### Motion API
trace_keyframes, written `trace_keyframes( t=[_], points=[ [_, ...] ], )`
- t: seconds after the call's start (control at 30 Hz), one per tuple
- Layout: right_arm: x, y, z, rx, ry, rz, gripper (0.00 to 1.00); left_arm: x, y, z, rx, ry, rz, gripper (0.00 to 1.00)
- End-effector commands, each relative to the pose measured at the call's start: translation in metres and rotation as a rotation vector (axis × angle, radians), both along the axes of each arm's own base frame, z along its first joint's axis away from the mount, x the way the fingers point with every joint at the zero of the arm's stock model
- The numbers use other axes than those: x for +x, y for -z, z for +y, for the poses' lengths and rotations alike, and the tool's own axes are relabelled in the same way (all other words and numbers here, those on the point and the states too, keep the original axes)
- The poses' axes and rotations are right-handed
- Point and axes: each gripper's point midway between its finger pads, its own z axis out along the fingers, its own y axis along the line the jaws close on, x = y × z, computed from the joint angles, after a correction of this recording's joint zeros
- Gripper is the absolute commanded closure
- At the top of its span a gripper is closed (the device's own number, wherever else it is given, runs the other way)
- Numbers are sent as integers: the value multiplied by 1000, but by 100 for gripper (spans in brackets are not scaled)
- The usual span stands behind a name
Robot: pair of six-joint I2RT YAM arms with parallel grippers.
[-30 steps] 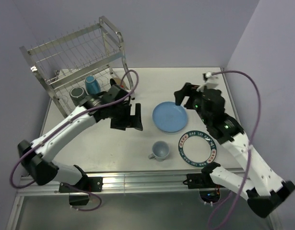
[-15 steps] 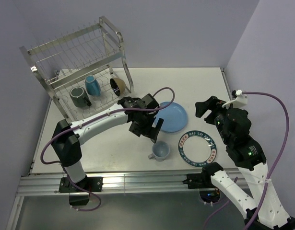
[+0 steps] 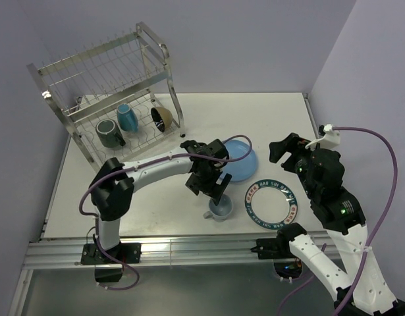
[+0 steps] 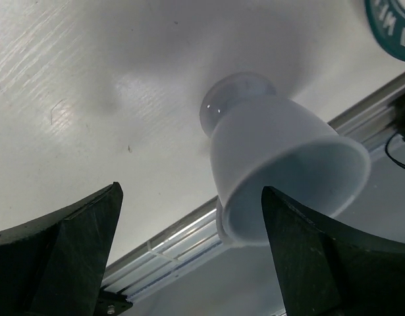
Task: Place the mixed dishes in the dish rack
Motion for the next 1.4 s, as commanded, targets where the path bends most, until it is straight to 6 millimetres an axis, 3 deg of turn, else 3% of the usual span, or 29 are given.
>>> trace_keyframes(
  t=[0.0, 0.07, 0.17, 0.2, 0.27, 0.3, 0.33, 0.37, 0.47, 0.5, 0.57, 0.6, 0.67, 0.7, 0.73, 0.8, 0.83, 0.9, 0.93, 0.97, 1.0, 1.03, 1.07, 1.1, 1.13, 1.37],
  points=[
    [-6, -16, -11, -8, 34, -40, 12, 4, 2, -17, -29, 58, -27, 8],
    [-8, -18, -14, -12, 48, -48, 12, 5, 10, -19, -11, 69, -22, 10],
    [-11, -20, -16, -18, 53, -52, 12, 4, 16, -25, -14, 86, -8, 23],
    [-10, -18, -17, -19, 56, -45, 12, 4, 17, -27, -15, 88, -7, 41],
    [-11, -20, -17, -17, 55, -49, 12, 5, 17, -30, -26, 97, 3, 65],
    [-10, -20, -17, -16, 53, -46, 12, 7, 15, -31, -37, 94, 9, 84],
    [-10, -23, -16, -15, 52, -48, 11, 7, 9, -32, -59, 94, 11, 95],
    [-10, -24, -15, -12, 43, -49, 11, 7, 3, -34, -90, 92, 24, 100],
    [-6, -28, -7, -5, 8, -36, 11, 22, -34, -27, -220, 12, 43, 100],
    [-3, -26, 6, 5, -53, -15, 11, 40, -48, -17, -275, -50, 39, 100],
    [-2, -35, 22, 30, -138, -22, 12, 44, -93, -4, -440, -114, 73, 100],
    [2, -35, 33, 41, -191, -7, 12, 70, -114, 8, -536, -178, 36, 100],
    [-4, -43, 66, 100, -373, 5, 15, 76, -163, 23, -702, -233, 12, 100],
    [1, -48, 79, 136, -432, 15, 16, 91, -189, 30, -824, -257, -6, 100],
    [-7, -52, 98, 184, -546, 31, 19, 90, -219, 37, -910, -246, -59, 100],
    [0, -60, 113, 275, -588, 48, 22, 95, -248, 45, -1021, -279, -59, 100],
    [-3, -65, 120, 313, -628, 48, 22, 96, -278, 45, -1119, -233, -154, 100],
    [0, -81, 130, 402, -663, 16, 22, 98, -292, 48, -1193, -245, -185, 100],
    [2, -79, 136, 443, -685, 31, 22, 98, -320, 50, -1296, -237, -245, 100],
    [-1, -94, 146, 481, -767, -18, 22, 97, -328, 51, -1339, -247, -252, 100],
    [0, -86, 154, 586, -786, 30, 22, 97, -325, 51, -1374, -299, -192, 100],
    [-2, -88, 160, 648, -821, 27, 22, 96, -341, 53, -1449, -277, -240, 100],
    [-8, -116, 164, 750, -888, -60, 22, 96, -344, 54, -1477, -287, -231, 100],
    [-5, -105, 167, 797, -901, -51, 22, 95, -342, 55, -1500, -314, -184, 100],
    [-5, -109, 168, 831, -920, -60, 23, 95, -345, 56, -1523, -323, -186, 100],
    [6, -131, 185, 863, -977, -99, 26, 101, -360, 64, -1612, -406, -187, 100]
  ],
)
